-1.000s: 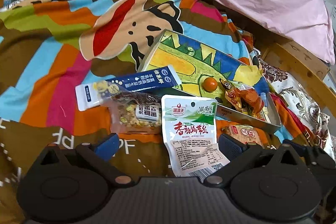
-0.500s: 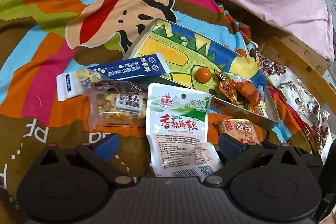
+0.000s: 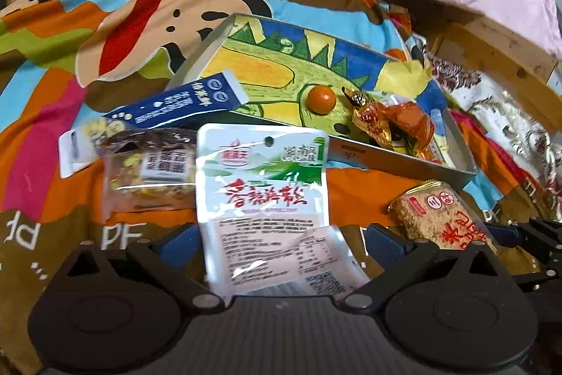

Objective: Organize snacks
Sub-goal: 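Grasp the white-green spicy kelp packet with the left tool while the right tool grasps the rice-cake packet, then lift the kelp packet and rice-cake packet up with both tools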

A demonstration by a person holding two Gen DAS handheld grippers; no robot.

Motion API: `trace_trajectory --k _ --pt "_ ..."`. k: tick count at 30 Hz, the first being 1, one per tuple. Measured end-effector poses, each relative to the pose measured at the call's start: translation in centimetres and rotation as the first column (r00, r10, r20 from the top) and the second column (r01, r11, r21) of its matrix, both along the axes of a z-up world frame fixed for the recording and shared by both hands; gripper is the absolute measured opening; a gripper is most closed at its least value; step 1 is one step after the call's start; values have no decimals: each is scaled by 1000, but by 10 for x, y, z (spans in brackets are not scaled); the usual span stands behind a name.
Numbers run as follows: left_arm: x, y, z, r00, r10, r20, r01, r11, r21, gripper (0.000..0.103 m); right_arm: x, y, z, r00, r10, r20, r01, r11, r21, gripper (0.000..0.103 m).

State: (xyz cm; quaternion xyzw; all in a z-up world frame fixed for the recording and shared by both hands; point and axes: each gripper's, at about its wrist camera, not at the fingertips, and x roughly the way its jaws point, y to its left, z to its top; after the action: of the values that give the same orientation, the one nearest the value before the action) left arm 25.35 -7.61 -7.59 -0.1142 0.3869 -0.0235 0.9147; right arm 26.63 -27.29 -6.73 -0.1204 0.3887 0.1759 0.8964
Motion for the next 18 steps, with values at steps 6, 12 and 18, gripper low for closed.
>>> trace_trajectory --k 6,12,18 --pt "20 -19 -3 997 19 -78 -12 996 86 102 1 -1 -3 1000 -4 -15 5 1000 10 78" --pt "31 -40 -14 987 -18 -157 54 972 228 103 3 1 -6 1000 10 -21 -10 1000 5 80" --pt "34 -35 -17 983 -27 -181 63 978 201 103 6 1 -11 1000 13 -26 -13 1000 26 88"
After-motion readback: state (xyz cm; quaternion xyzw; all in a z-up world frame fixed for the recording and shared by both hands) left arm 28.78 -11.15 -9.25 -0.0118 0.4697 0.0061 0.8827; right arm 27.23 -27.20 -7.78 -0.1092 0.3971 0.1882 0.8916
